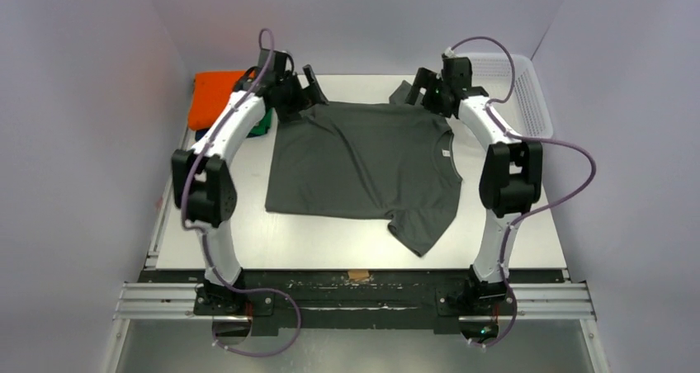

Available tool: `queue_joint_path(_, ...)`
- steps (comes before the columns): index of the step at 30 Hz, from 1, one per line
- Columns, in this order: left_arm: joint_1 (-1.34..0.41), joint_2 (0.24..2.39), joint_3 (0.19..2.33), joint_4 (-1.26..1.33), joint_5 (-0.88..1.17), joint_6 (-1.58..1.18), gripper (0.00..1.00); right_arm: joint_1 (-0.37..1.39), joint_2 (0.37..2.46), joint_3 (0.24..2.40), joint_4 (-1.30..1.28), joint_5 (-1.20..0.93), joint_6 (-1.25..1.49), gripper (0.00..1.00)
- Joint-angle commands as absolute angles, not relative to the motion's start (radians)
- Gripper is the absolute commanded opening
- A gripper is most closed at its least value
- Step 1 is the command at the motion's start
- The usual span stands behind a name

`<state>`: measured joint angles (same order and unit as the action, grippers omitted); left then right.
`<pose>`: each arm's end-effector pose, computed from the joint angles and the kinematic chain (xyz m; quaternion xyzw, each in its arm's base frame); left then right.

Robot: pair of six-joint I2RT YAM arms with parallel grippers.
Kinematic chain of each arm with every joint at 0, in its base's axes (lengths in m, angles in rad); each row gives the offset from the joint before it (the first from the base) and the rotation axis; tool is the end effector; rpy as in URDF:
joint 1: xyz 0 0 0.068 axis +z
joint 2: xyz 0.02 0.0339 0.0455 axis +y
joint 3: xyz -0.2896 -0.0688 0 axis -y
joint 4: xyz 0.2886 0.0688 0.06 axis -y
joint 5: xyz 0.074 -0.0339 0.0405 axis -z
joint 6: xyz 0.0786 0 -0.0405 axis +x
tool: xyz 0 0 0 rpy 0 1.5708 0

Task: Fold and stack the t-shirts
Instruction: Flatten out the tshirt

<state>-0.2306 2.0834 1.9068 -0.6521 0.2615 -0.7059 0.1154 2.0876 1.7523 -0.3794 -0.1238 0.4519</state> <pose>0.5386 -0.1473 0.2637 -0.1716 0.9092 -0.2707 0.2660 0.5653 0.0753 0.2274 0.1267 0.8995 0.1700 0.3820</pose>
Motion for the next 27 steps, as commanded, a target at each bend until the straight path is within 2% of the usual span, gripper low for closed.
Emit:
queue_joint_path(1,-0.253,1.714,1.554,-0.632,0.050,-0.646,1.00,0.154,1.896,1.592,-0.292,-0.122,0.401,0.92)
queue_joint_path(4,-0.253,1.522,1.235,-0.631,-0.068,-0.700,0.99,0.171,1.799,1.460,-0.264,-0.114,0.410,0.92)
queue_joint_path(8,-0.252,1.328,0.935,-0.633,-0.160,-0.783,0.96,0.187,1.666,1.295,-0.201,-0.118,0.445,0.92)
queue_joint_path(13,-0.253,1.230,0.715,-0.594,-0.183,-0.894,0.82,0.202,1.551,1.161,-0.171,-0.071,0.473,0.91)
queue_joint_path(17,-0.252,1.246,0.667,-0.562,-0.204,-0.966,0.62,0.204,1.527,1.129,-0.168,-0.068,0.480,0.90)
queue_joint_path(20,-0.251,1.270,0.668,-0.550,-0.236,-0.994,0.54,0.205,1.527,1.127,-0.178,-0.067,0.479,0.89)
queue_joint_path(27,-0.252,1.281,0.669,-0.498,-0.203,-1.006,0.52,0.206,1.526,1.127,-0.185,-0.039,0.472,0.89)
